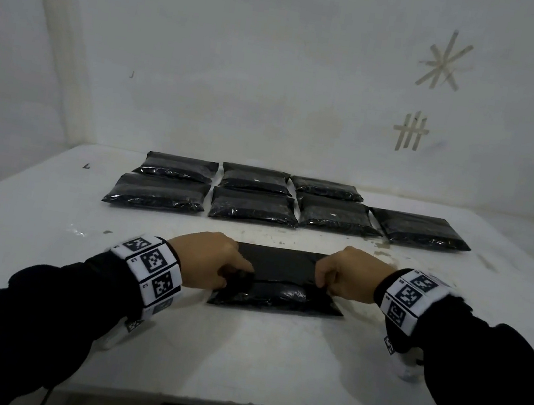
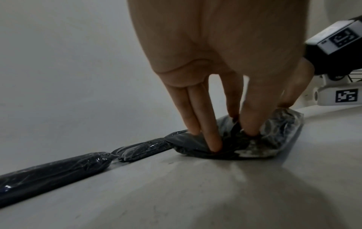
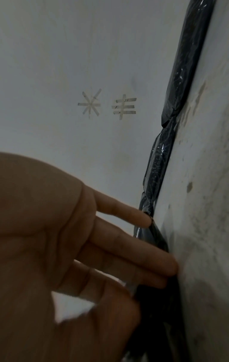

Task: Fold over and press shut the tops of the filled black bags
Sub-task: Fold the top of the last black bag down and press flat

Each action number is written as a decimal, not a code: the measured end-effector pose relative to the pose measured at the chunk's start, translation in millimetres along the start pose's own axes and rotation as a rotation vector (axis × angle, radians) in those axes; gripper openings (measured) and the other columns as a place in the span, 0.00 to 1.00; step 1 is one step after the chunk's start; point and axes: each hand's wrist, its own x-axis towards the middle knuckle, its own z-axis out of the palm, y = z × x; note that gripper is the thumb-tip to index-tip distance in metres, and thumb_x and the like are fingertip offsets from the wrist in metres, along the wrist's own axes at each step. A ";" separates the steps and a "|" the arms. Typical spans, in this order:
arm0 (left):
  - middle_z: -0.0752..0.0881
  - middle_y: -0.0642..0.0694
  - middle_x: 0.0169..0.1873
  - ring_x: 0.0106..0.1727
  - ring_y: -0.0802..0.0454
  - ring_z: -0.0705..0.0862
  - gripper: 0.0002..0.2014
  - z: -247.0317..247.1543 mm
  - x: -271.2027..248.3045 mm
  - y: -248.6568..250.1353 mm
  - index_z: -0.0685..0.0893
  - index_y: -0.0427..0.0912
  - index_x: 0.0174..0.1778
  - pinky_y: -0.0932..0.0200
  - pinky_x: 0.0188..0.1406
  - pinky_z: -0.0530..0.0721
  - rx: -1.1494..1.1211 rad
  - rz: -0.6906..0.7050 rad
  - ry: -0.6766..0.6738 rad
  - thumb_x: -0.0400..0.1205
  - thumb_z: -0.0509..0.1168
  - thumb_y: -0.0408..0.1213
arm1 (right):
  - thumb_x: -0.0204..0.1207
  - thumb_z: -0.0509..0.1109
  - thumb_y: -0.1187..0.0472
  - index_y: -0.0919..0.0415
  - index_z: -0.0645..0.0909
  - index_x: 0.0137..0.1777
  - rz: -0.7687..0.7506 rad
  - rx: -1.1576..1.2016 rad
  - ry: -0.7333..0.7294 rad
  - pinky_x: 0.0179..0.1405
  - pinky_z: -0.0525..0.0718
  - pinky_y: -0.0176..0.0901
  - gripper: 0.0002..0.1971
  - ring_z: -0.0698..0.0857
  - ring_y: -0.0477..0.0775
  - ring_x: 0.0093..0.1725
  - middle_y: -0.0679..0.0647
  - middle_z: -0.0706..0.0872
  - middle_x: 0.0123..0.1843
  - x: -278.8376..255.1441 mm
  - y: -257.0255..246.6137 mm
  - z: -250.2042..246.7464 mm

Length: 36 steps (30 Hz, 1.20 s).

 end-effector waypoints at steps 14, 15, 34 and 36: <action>0.66 0.48 0.77 0.74 0.49 0.71 0.26 -5.4 11.4 -1.8 0.67 0.55 0.78 0.58 0.68 0.70 0.157 -0.041 -0.078 0.83 0.63 0.45 | 0.76 0.68 0.44 0.53 0.73 0.60 0.025 -0.118 -0.044 0.44 0.78 0.46 0.18 0.79 0.56 0.43 0.55 0.83 0.47 14.6 -18.5 0.4; 0.65 0.47 0.77 0.74 0.48 0.70 0.26 -5.2 13.0 -3.4 0.67 0.55 0.79 0.58 0.68 0.70 0.160 -0.051 -0.080 0.83 0.63 0.44 | 0.77 0.68 0.45 0.53 0.73 0.60 0.027 -0.133 -0.039 0.42 0.77 0.46 0.18 0.78 0.56 0.43 0.55 0.81 0.46 17.3 -20.4 -0.3; 0.68 0.48 0.73 0.65 0.46 0.77 0.29 4.3 13.9 -5.1 0.63 0.55 0.80 0.55 0.62 0.75 0.112 -0.087 -0.062 0.83 0.63 0.41 | 0.77 0.69 0.58 0.45 0.67 0.74 -0.070 -0.128 0.017 0.56 0.76 0.45 0.26 0.79 0.56 0.59 0.52 0.80 0.61 21.8 -31.7 5.1; 0.67 0.48 0.74 0.67 0.46 0.76 0.30 5.0 13.3 -5.8 0.60 0.58 0.81 0.56 0.63 0.75 0.111 -0.078 -0.071 0.83 0.62 0.41 | 0.79 0.67 0.57 0.41 0.65 0.78 -0.081 -0.199 0.003 0.56 0.74 0.44 0.28 0.79 0.56 0.61 0.52 0.78 0.62 21.8 -32.6 5.2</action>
